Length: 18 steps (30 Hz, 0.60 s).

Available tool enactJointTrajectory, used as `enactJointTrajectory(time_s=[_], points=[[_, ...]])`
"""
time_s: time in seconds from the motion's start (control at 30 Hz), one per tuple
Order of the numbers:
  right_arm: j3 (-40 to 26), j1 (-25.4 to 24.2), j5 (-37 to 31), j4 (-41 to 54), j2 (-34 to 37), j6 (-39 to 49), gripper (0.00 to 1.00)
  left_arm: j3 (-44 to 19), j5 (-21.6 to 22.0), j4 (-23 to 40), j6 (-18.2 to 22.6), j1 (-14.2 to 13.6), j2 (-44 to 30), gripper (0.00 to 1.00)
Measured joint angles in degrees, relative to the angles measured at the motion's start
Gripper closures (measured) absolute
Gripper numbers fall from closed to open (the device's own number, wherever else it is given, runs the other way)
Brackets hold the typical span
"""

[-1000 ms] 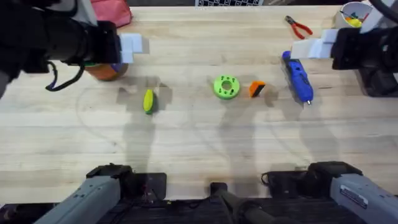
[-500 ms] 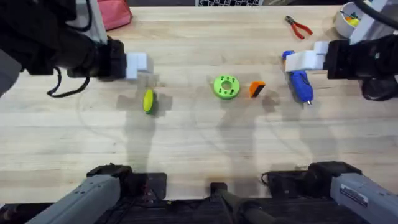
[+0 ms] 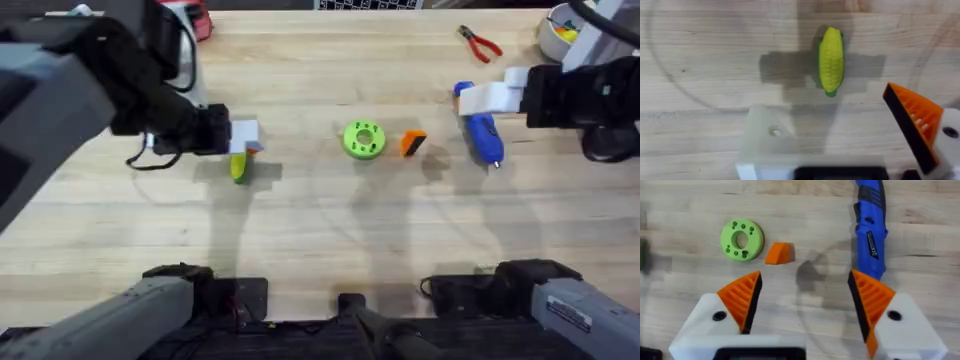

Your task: Pick up the gripper from the table and insert it into the empty holder that is missing its gripper. Then pick up a screw, insert it into the mounting hole, and use the screwdriver to tighten it. Finally, clean up the table by picking up the vegetable and placing it into the bucket.

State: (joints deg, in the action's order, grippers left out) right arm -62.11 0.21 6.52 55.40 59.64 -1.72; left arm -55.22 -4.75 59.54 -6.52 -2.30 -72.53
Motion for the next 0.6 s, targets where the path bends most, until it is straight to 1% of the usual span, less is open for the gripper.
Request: enactJointTrajectory(time_s=[0.17, 0.27, 0.43, 0.6], points=[[0.0, 0.0, 0.0, 0.0, 0.0, 0.0, 0.01, 0.0, -0.11, -1.11, -0.23, -1.88, -6.68, 0.014], [0.0, 0.0, 0.01, 0.04, 0.0, 0.0, 0.01, 0.0, -0.08, -2.17, -1.82, -2.7, -10.44, 0.014], [0.0, 0.0, 0.0, 0.15, 0.0, 0.0, 0.01, 0.13, -0.02, -3.68, -2.91, -2.81, -14.7, 0.015], [0.0, 0.0, 0.0, 0.14, -0.01, 0.0, 0.01, 2.28, 0.13, -6.78, -2.94, -2.81, -15.72, 0.014]])
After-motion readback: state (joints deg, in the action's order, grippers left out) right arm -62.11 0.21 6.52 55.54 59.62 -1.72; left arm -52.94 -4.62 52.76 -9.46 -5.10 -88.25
